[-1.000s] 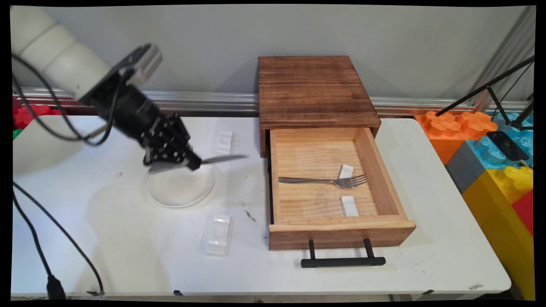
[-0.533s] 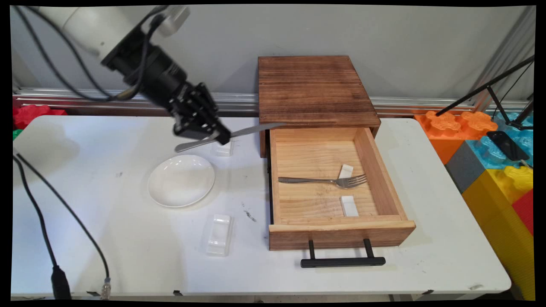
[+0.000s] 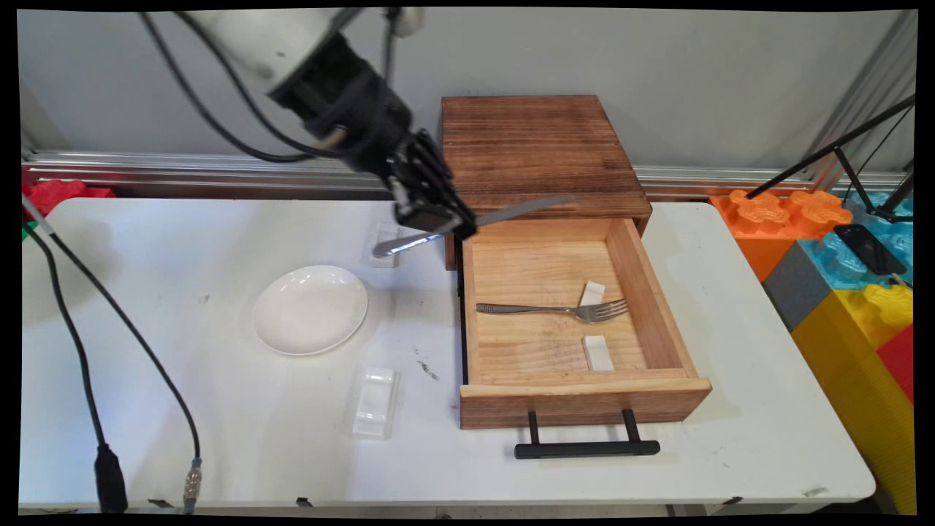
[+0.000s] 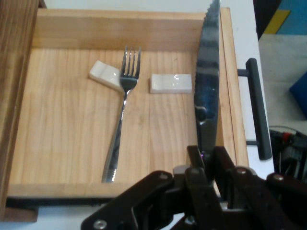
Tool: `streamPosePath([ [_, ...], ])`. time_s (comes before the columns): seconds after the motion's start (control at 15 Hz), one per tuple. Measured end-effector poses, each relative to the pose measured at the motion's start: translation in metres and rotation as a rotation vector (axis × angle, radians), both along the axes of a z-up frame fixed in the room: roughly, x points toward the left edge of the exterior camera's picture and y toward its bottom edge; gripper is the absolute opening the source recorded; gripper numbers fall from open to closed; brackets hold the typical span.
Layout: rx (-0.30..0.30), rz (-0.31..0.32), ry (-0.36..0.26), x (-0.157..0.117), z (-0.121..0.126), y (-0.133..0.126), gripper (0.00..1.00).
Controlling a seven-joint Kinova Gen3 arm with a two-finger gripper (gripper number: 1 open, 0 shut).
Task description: Place the picked object into the drawer
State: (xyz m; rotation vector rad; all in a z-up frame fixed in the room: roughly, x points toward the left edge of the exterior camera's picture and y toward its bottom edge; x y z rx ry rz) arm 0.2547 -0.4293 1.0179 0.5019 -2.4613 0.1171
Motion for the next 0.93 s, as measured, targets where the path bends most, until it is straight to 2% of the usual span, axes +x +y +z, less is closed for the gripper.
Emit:
streamPosePath([
  [0.2,-0.003,0.019,-0.004,-0.031,-0.010,-0.005,0.00],
  [0.53,0.011,0.047,-0.015,-0.079,-0.044,-0.017,0.00],
  [0.93,0.030,0.087,-0.013,-0.124,-0.081,-0.031,0.00],
])
